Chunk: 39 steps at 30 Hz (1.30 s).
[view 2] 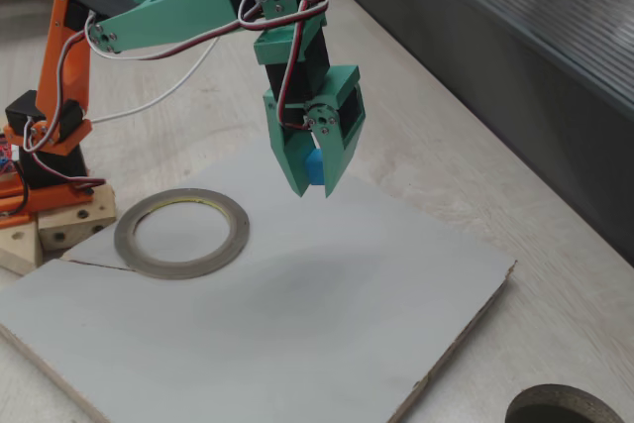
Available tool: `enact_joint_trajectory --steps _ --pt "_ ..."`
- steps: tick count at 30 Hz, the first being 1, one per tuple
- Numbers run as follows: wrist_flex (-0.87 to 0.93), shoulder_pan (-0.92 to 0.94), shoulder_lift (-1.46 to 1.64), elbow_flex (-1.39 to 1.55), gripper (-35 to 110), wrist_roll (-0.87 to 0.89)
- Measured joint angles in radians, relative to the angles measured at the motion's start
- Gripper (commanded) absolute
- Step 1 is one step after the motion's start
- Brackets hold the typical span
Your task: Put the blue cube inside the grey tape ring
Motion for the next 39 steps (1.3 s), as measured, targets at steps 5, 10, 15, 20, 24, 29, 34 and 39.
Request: enact_joint_trajectory --steps 5,10,15,20,24,29,34,39 --pt "0.0 0.002 0.0 0.0 2 0.0" --pt "0.0 0.124 0.0 0.0 2 0.0" --pt "0.0 0.356 0.0 0.0 2 0.0" --pt "0.0 0.439 0.0 0.008 2 0.0" --pt "0.0 0.451 0.008 0.123 2 0.0" --pt "-0.003 0.451 0.123 0.356 2 0.0" --pt "0.0 0.451 0.356 0.557 2 0.0" --pt "0.0 0.451 0.52 0.762 2 0.0"
